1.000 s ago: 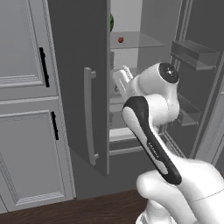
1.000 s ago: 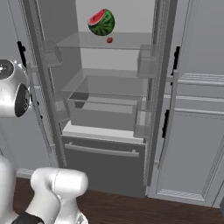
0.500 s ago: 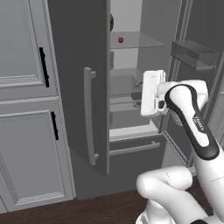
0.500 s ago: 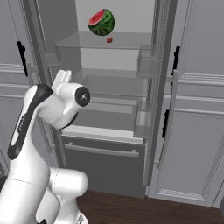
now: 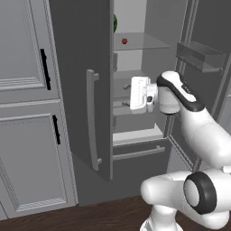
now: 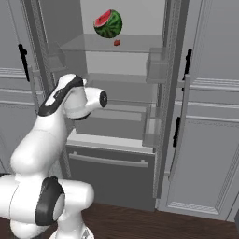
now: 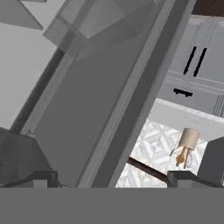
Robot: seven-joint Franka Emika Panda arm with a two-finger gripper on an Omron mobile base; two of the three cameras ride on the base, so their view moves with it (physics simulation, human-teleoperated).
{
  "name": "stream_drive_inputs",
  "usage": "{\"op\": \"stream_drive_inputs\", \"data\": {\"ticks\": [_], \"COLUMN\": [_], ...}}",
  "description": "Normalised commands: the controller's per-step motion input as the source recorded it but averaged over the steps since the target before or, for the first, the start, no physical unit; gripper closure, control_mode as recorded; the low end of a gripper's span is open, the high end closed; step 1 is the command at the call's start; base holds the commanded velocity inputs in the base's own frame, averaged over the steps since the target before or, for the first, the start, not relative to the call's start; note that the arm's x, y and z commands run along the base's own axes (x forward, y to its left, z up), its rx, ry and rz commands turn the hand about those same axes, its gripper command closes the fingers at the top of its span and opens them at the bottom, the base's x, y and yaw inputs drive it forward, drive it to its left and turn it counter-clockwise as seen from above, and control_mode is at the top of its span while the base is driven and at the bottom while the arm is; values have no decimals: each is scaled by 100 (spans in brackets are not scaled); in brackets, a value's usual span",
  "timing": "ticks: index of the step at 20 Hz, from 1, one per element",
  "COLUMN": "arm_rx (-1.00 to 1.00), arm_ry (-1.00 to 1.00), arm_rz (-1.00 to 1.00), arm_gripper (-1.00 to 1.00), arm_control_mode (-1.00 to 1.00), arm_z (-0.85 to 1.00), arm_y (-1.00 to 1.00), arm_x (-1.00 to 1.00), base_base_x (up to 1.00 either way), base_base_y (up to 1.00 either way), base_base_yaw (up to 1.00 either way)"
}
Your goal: Take the strawberry from the fridge and place it on top of the pancake, located on the dining counter.
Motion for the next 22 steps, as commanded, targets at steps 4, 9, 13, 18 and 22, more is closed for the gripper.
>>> {"op": "stream_drive_inputs", "data": {"ticks": [4,9,13,18,22], "arm_rx": [1,0,2,1,0], "arm_ry": [14,6,4,4,5], "arm_rz": [16,17,21,17,15], "arm_gripper": [-100,-100,-100,-100,-100], "arm_control_mode": [-100,-100,-100,-100,-100], "arm_z": [-19,-28,-29,-26,-15], "arm_y": [51,54,56,56,64], "arm_x": [43,17,0,-22,-36], "base_base_x": [0,0,0,0,0], "base_base_y": [0,0,0,0,0], "base_base_yaw": [0,0,0,0,0]}}
